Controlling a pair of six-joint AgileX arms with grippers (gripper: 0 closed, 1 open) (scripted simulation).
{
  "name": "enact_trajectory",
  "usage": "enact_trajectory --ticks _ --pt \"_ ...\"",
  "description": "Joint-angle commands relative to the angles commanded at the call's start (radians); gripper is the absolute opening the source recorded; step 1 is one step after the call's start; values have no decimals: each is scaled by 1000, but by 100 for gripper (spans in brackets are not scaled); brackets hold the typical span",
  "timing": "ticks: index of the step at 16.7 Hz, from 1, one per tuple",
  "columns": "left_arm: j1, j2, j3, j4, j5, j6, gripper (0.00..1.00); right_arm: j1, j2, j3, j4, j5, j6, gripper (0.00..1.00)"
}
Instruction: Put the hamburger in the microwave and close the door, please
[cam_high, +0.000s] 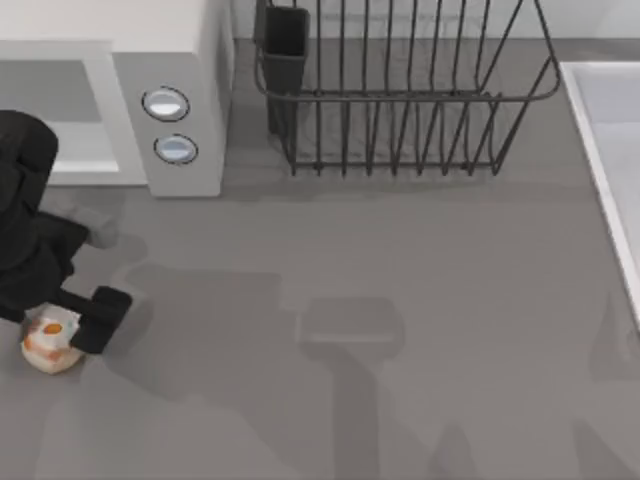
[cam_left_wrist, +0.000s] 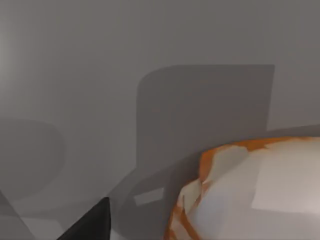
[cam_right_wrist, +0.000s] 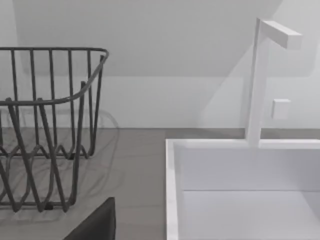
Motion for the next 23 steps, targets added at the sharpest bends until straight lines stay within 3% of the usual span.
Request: enact_trajectory --ticks 4,11,16,19,23 --pt "0 0 0 0 0 0 0 0 0 0 0 0 0 100" --pt "-10 -79 -36 -211 17 -19 0 0 0 0 0 0 0 100" --pt "-14 -162 124 -445 21 -29 0 0 0 0 0 0 0 100" --pt "-4 -215 240 -468 14 -15 0 0 0 0 0 0 0 100" --pt "-1 -214 269 -450 10 -6 0 0 0 0 0 0 0 100"
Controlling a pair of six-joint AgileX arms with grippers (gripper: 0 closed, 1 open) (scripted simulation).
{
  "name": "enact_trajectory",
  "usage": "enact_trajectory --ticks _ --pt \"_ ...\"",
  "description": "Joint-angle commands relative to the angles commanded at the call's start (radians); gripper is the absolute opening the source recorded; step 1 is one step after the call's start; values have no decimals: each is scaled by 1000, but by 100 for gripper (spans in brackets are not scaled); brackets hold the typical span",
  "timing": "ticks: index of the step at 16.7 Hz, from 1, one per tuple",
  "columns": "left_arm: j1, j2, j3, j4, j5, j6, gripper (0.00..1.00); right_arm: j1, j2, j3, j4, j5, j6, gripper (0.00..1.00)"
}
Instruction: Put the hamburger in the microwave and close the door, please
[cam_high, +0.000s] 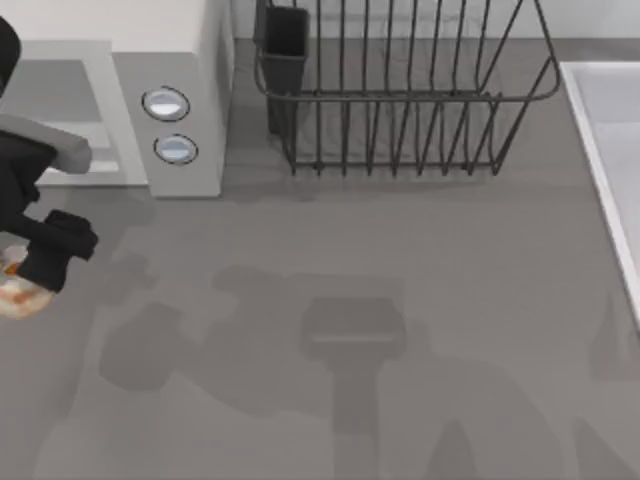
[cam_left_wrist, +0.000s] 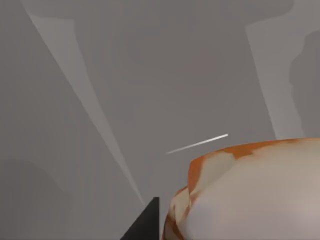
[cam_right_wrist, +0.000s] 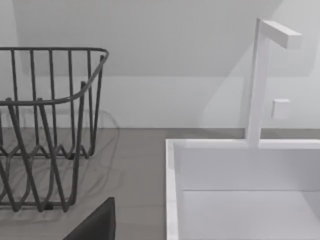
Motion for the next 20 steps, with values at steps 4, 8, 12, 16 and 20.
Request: enact_trajectory --ticks 4,8,12,16,20 --pt "-1 -1 -1 10 0 0 0 0 0 0 0 0 0 100" --pt "43 9 -4 155 13 -22 0 0 0 0 0 0 0 100" --pt "118 63 -34 461 35 -67 0 0 0 0 0 0 0 100" --pt "191 161 -125 870 64 -116 0 0 0 0 0 0 0 100" --pt "238 245 -238 1268 97 -159 0 0 0 0 0 0 0 100"
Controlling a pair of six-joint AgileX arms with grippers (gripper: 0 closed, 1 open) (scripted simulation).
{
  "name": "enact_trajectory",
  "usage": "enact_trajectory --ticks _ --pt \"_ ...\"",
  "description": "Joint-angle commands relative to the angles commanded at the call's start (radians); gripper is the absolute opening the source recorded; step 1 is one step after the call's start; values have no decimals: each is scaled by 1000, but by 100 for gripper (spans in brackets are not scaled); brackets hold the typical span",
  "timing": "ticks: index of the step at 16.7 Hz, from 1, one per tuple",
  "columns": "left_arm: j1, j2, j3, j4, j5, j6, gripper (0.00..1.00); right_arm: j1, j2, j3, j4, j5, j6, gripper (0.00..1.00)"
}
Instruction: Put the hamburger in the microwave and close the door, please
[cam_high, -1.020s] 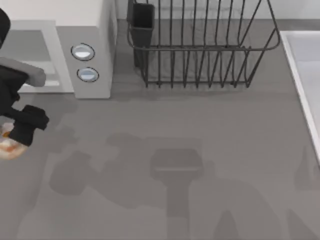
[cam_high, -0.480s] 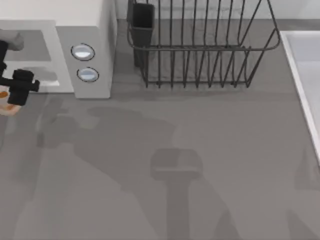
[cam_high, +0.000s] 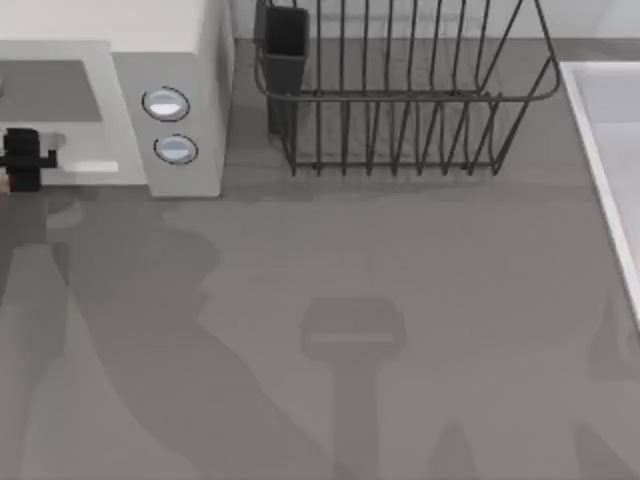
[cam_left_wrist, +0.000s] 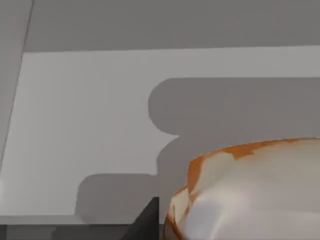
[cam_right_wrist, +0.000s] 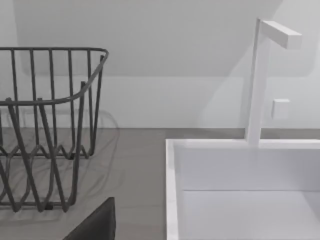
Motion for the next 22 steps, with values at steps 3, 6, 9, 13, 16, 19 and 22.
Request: enact_trajectory --ticks 3,6,9,13,16,19,22 --pt "18 39 -76 258 27 -27 0 0 0 0 0 0 0 100" --pt "23 70 -150 473 54 -51 0 0 0 0 0 0 0 100" --pt "19 98 -208 645 76 -69 0 0 0 0 0 0 0 100" --pt "13 116 -238 750 92 -79 0 0 0 0 0 0 0 100" --pt "13 116 -238 751 92 -79 0 0 0 0 0 0 0 100" --pt "16 113 -234 748 91 -76 0 0 0 0 0 0 0 100" --pt "15 138 -185 732 91 -76 0 0 0 0 0 0 0 100"
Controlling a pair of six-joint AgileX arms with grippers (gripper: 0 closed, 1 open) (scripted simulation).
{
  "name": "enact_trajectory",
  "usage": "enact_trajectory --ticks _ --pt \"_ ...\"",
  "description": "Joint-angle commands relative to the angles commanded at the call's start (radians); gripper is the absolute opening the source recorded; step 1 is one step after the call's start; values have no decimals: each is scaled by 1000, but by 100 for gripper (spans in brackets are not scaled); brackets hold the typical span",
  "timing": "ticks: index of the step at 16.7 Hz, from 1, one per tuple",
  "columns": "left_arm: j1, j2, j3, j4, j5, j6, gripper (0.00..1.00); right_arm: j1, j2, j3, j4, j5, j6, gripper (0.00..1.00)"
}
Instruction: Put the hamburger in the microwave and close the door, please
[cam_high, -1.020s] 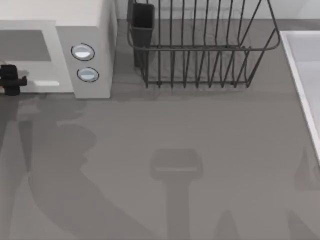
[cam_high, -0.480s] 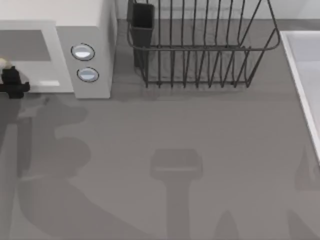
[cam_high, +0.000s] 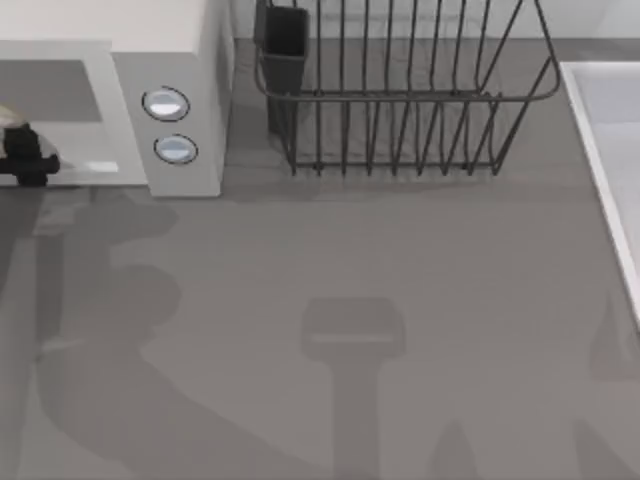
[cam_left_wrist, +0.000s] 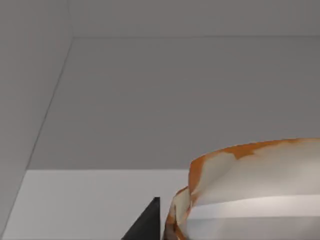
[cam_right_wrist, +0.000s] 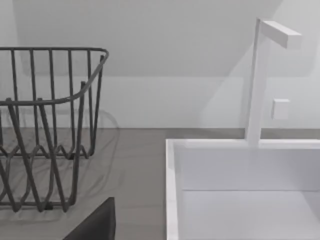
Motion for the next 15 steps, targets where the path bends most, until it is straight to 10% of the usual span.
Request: enact_trajectory --ticks 15 --pt "-57 338 640 -249 -45 -23 0 0 0 0 0 0 0 100"
